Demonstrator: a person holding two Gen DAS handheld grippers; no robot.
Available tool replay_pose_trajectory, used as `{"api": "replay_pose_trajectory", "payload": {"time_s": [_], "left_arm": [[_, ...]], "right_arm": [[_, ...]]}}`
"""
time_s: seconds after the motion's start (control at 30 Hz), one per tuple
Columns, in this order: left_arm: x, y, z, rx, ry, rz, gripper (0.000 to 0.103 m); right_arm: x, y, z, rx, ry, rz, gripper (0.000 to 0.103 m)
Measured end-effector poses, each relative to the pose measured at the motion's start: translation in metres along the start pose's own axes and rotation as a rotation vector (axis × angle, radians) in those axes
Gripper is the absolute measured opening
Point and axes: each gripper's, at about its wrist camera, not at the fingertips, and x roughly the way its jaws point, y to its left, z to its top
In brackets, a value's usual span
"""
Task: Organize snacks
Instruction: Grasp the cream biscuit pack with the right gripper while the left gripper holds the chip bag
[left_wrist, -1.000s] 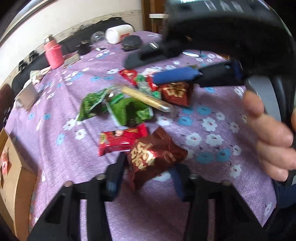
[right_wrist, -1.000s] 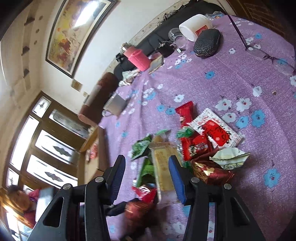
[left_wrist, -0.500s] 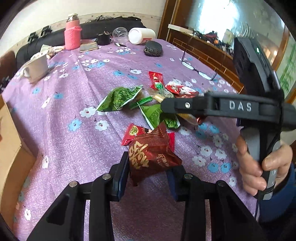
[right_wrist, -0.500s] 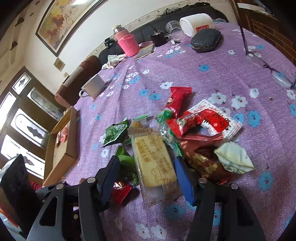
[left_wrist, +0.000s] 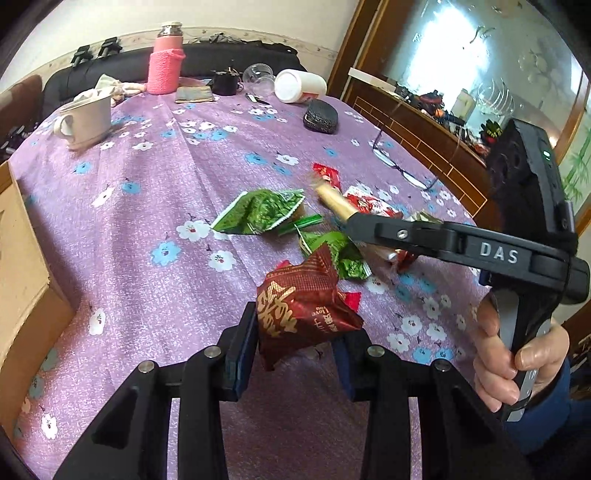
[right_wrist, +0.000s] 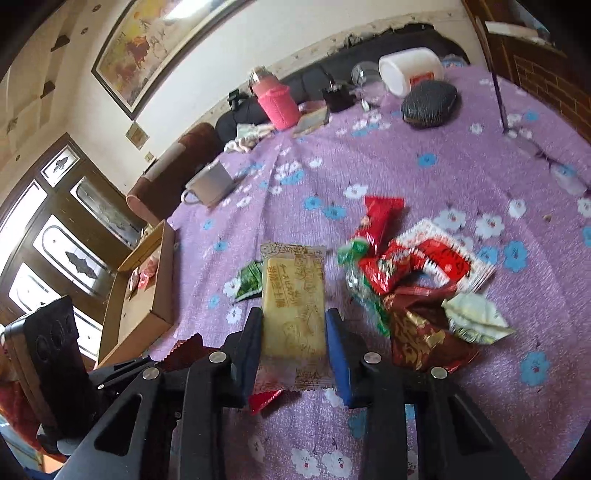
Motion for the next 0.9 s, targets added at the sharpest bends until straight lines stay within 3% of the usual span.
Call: {"api": "replay_pose_trajectory", "payload": {"time_s": [0.2, 0.9], "left_arm": [[0.0, 0.002, 0.001, -0.013, -0.005, 0.001, 0.036], [-0.011, 0.003, 0.002, -0.025, -0.049, 0.029, 0.036]], "right_arm": [[-0.009, 0.006, 0.0, -0.018, -0.042, 0.032, 0.036], [-0.007, 0.021, -0.004, -0.08, -0.045, 0.06, 0.036]]}}
